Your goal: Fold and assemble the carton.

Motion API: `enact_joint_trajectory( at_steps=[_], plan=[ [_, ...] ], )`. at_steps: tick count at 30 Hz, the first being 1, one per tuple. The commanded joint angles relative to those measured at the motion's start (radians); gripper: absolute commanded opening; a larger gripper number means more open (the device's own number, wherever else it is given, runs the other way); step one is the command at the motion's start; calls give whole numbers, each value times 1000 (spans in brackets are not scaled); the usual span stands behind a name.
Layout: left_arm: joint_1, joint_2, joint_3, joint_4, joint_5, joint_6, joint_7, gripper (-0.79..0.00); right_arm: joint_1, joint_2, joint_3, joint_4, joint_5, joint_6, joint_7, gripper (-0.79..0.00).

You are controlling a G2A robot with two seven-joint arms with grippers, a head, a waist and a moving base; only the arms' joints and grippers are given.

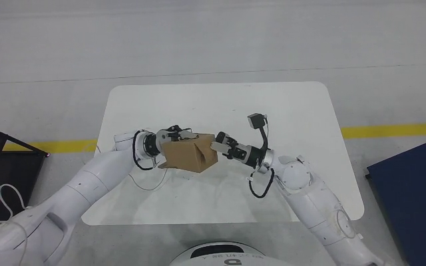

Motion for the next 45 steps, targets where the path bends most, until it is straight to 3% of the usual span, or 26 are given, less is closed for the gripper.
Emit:
enact_joint_trajectory(
  at_steps=[1, 24, 38, 45],
  plan=[
    [-2, 0, 3, 3, 0, -2, -2, -785, -1, 0, 0, -2, -2, -1, -8, 0],
    [-12, -6, 9, 18, 18, -13, -13, -785, -7, 7, -21, -28, -122, 69, -45, 0],
    [-7, -10, -31, 25, 99, 1, 1, -785, -12, 4, -44, -51, -232, 139, -131, 0],
    [4, -13, -52, 14, 103, 0, 0, -785, -20, 6, -37, -56, -222, 121, -144, 0]
  ],
)
